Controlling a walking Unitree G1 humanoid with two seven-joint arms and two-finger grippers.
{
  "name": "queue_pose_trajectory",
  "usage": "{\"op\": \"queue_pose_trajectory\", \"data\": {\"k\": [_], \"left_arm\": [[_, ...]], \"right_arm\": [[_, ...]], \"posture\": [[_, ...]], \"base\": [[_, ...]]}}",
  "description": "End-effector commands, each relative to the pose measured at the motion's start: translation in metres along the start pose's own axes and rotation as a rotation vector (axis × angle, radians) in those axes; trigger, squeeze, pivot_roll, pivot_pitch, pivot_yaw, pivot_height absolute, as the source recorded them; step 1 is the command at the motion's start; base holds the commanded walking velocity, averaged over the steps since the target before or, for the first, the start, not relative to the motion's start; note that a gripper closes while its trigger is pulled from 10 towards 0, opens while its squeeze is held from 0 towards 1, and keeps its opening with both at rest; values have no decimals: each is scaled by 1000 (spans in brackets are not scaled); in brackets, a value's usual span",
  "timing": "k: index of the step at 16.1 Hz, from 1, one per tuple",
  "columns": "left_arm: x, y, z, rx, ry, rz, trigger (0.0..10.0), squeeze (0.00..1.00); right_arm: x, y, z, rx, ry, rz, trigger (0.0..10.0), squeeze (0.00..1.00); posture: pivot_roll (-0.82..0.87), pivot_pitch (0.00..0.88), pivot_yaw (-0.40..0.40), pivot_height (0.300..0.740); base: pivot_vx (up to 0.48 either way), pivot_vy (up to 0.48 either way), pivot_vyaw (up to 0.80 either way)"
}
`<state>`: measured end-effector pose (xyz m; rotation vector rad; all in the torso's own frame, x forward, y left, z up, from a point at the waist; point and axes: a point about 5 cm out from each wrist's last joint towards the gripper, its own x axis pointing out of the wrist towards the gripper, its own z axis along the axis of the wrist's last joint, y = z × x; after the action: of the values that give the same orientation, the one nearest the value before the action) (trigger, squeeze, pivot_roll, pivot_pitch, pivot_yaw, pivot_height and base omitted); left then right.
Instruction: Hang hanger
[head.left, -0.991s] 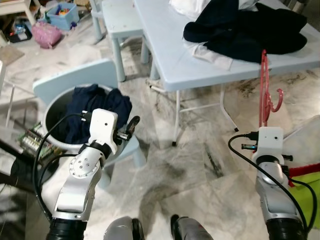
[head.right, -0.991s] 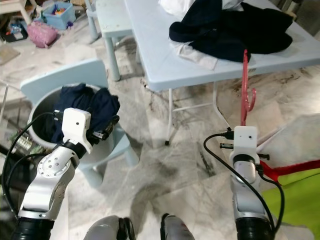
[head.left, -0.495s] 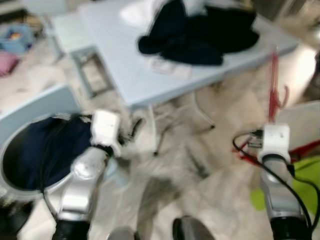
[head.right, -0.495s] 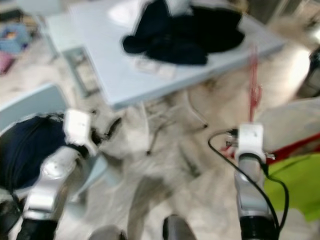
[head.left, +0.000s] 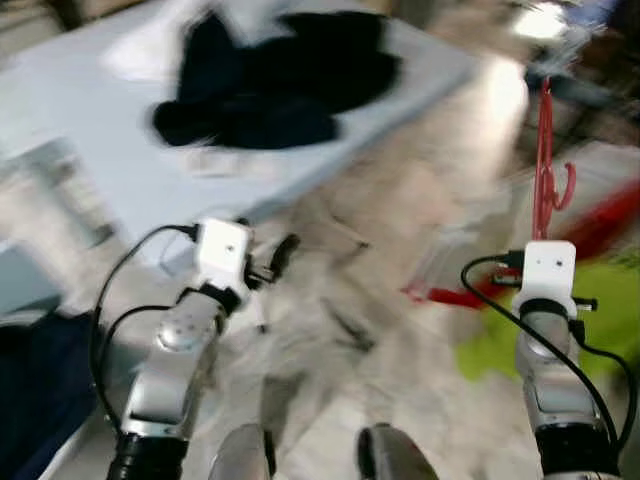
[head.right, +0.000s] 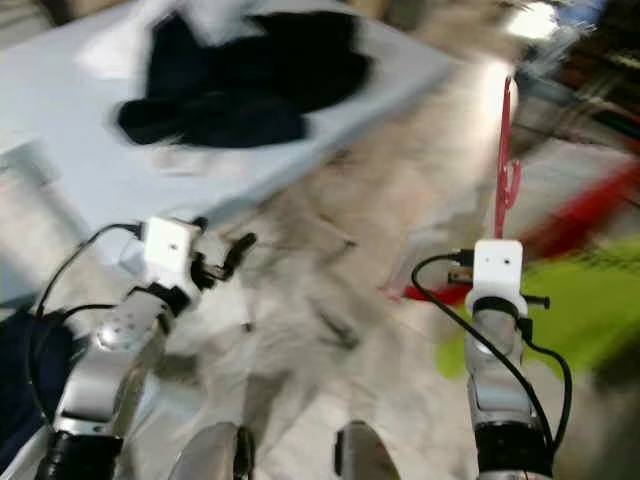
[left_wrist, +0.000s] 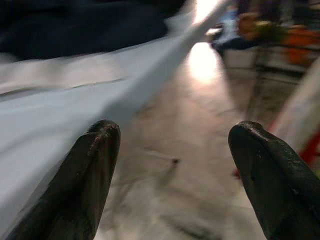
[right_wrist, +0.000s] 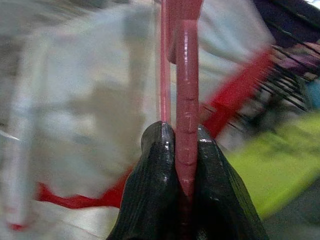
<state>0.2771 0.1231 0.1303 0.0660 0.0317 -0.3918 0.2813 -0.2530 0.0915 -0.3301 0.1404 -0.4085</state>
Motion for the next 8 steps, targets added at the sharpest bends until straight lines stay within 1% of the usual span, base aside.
{"op": "queue_pose_trajectory", "data": {"k": [1,8], "left_arm": [[-3,2,3,-11,-13,-1,10000,0],[-3,1,4,-15,-17,-6,10000,0]], "right_arm": [[-2,1,-2,0,-1,-9,10000,0],[-2,1,-1,-1,-2,-11,10000,0]], "posture": [[-26,144,6,740],[-26,144,6,740]], "base": [[0,0,-800],[0,0,-800]]}}
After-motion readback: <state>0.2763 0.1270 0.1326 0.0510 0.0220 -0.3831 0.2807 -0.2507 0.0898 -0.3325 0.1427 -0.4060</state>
